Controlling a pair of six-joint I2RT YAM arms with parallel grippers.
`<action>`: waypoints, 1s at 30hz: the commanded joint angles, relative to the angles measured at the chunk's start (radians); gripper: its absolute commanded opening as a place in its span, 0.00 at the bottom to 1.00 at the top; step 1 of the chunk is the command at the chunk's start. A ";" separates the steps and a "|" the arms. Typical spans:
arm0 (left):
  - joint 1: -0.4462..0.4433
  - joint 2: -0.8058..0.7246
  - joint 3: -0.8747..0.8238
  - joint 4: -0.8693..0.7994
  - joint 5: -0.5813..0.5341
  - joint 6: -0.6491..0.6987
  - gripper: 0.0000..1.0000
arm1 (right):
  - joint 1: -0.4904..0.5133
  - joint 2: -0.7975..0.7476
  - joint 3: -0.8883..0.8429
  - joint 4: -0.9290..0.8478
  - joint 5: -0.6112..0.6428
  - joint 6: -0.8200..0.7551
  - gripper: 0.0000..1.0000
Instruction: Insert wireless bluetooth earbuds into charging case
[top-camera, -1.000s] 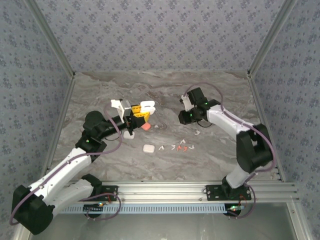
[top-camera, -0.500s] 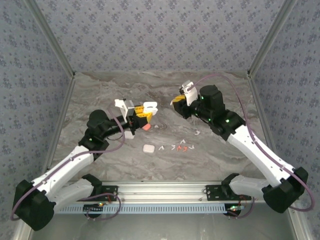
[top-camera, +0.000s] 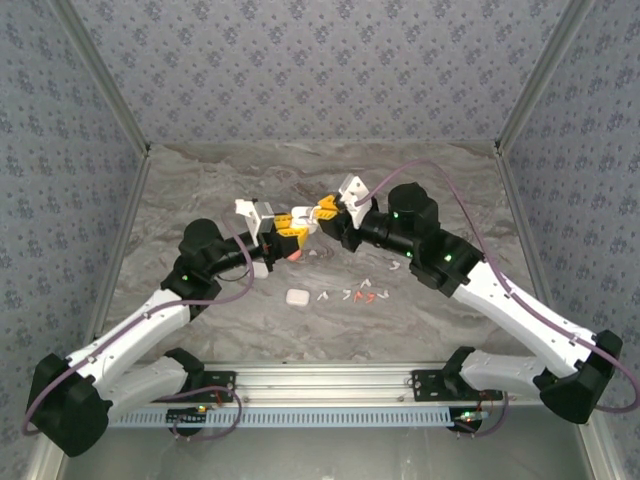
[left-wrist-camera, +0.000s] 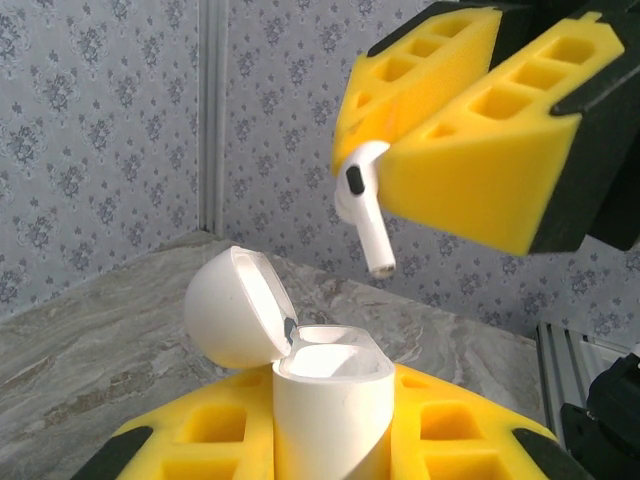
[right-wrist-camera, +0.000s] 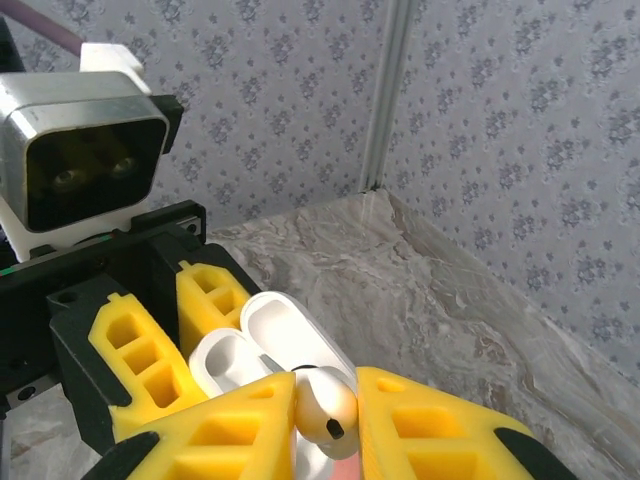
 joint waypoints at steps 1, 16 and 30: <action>-0.007 0.006 0.046 0.041 0.016 -0.003 0.00 | 0.019 0.025 0.048 0.034 -0.019 -0.030 0.22; -0.011 0.002 0.045 0.038 0.016 0.002 0.00 | 0.047 0.070 0.085 0.027 -0.019 -0.039 0.22; -0.011 -0.001 0.044 0.038 0.010 0.003 0.00 | 0.053 0.086 0.105 -0.066 -0.022 -0.072 0.23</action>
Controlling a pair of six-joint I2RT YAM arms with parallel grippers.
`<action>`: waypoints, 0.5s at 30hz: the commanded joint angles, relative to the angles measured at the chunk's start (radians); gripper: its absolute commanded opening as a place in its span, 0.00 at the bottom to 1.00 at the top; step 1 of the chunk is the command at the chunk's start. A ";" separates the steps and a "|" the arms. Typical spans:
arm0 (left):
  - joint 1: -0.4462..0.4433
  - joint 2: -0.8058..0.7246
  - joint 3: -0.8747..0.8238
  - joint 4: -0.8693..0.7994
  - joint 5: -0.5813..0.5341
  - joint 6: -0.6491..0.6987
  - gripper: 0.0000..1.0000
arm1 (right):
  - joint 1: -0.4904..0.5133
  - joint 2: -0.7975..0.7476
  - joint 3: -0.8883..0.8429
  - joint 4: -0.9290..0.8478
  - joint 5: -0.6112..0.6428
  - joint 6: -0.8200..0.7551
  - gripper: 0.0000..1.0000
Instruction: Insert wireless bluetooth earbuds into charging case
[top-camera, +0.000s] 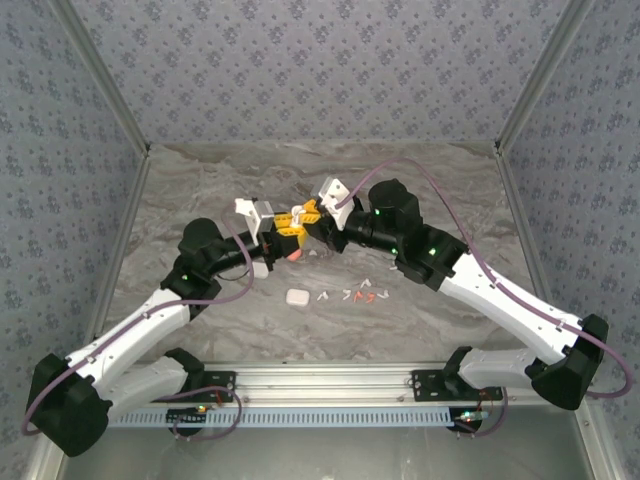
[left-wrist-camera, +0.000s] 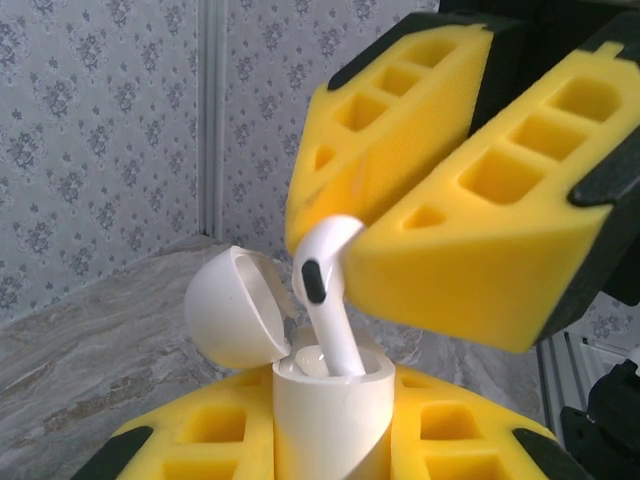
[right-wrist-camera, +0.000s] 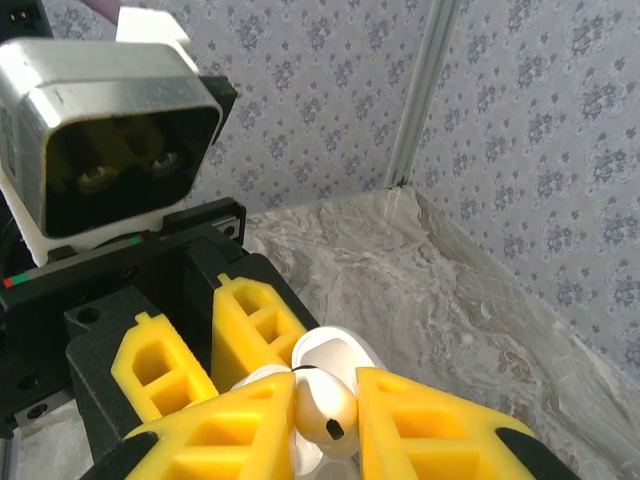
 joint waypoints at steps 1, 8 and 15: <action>-0.007 -0.002 0.036 0.037 0.010 0.003 0.00 | 0.007 0.009 0.049 -0.053 -0.029 -0.030 0.23; -0.008 -0.002 0.035 0.039 0.008 0.003 0.00 | 0.002 0.011 0.085 -0.145 -0.100 -0.046 0.27; -0.011 -0.007 0.030 0.043 0.004 0.001 0.00 | -0.037 -0.047 0.084 -0.118 -0.173 0.013 0.50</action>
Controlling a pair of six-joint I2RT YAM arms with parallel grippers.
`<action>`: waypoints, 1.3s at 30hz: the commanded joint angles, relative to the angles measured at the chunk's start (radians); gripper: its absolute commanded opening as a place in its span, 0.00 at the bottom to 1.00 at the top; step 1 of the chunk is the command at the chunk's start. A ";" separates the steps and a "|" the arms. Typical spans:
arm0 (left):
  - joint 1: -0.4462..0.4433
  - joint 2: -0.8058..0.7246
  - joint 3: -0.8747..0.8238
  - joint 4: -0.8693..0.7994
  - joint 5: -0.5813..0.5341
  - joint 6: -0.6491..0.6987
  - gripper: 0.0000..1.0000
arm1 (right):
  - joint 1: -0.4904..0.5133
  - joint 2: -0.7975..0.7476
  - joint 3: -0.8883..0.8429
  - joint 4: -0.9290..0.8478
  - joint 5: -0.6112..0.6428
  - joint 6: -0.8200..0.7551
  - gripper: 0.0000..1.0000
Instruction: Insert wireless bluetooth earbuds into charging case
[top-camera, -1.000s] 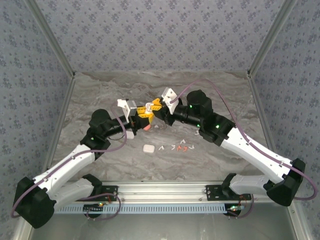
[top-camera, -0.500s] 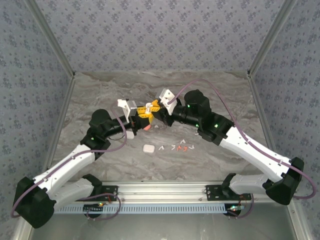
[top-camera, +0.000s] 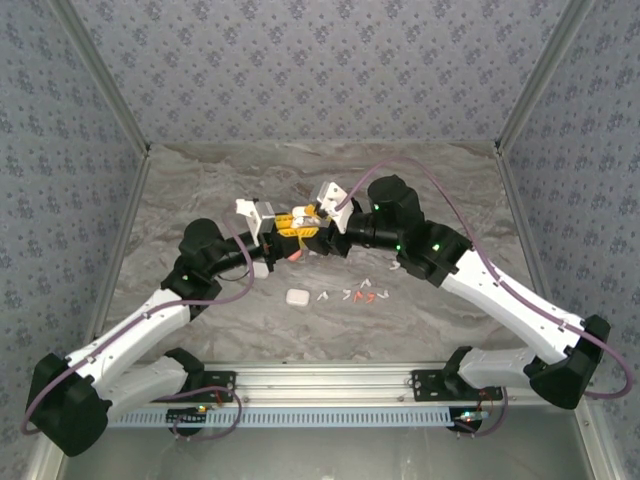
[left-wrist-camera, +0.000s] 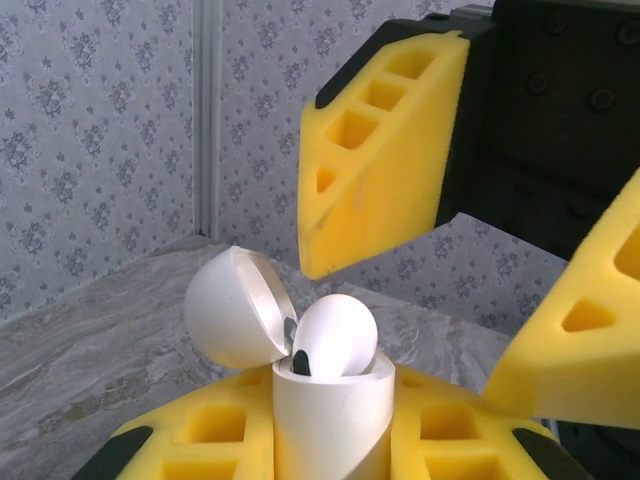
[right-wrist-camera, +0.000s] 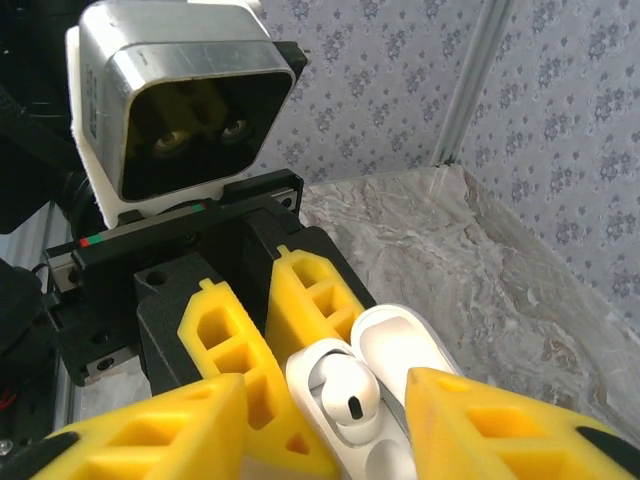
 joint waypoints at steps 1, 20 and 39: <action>-0.005 -0.008 0.028 0.045 0.002 0.001 0.00 | -0.028 -0.064 0.026 0.014 -0.054 0.048 0.52; -0.009 -0.007 0.018 0.060 -0.008 0.007 0.00 | -0.587 0.031 -0.149 -0.364 0.124 0.510 0.61; -0.011 -0.011 0.021 0.032 -0.019 0.025 0.00 | -0.606 0.395 -0.319 -0.245 0.192 0.646 0.46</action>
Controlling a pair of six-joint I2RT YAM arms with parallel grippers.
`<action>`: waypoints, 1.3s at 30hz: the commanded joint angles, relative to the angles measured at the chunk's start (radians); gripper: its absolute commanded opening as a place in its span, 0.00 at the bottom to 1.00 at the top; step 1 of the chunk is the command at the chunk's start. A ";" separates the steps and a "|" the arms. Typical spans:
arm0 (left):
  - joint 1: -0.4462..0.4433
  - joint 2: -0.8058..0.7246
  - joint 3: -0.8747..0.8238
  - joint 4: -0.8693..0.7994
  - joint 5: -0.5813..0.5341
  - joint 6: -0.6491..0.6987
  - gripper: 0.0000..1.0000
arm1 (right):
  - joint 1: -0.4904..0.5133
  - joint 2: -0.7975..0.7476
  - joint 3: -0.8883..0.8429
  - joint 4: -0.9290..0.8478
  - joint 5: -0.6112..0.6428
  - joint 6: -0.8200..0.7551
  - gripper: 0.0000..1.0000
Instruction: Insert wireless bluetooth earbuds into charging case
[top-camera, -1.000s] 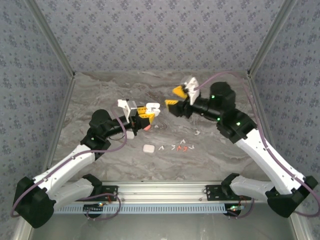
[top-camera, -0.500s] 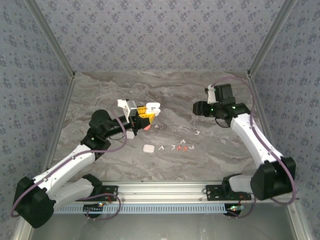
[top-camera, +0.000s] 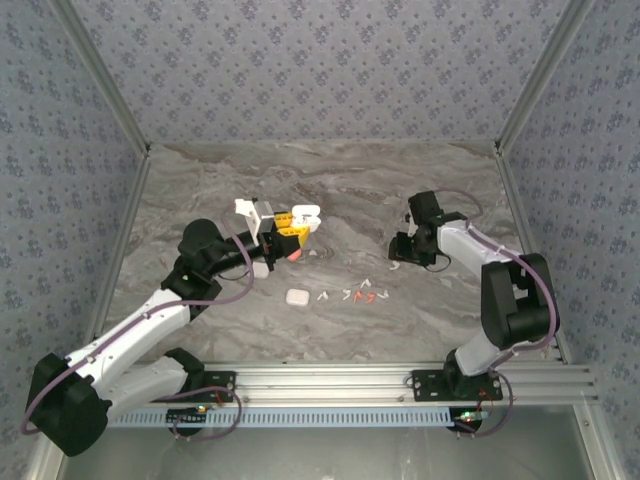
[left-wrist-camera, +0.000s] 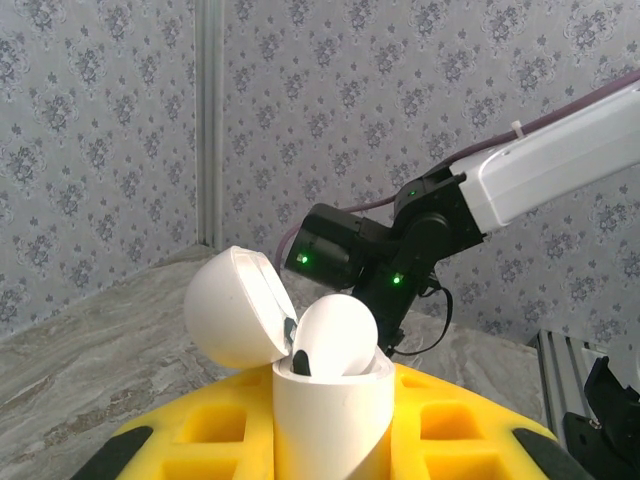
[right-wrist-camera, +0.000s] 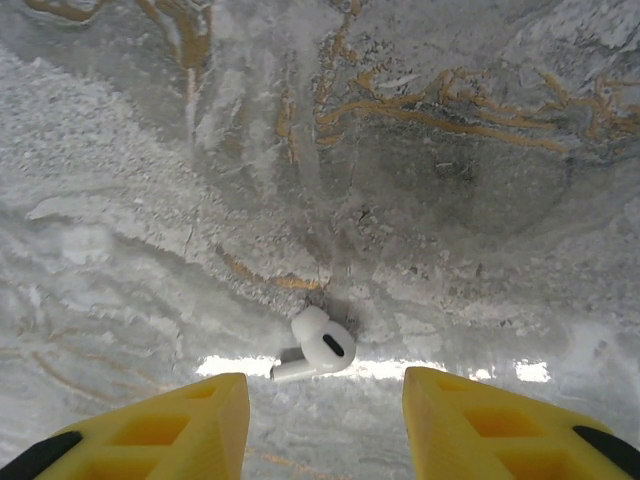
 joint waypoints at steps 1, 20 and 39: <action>-0.010 -0.011 0.022 0.011 -0.010 0.020 0.00 | 0.008 0.032 -0.014 0.042 0.006 0.053 0.46; -0.011 -0.015 0.019 0.007 -0.015 0.026 0.00 | 0.038 0.129 -0.004 0.041 0.017 0.054 0.34; -0.011 -0.008 0.018 0.010 -0.021 0.018 0.00 | 0.096 0.039 0.037 0.000 0.172 -0.029 0.25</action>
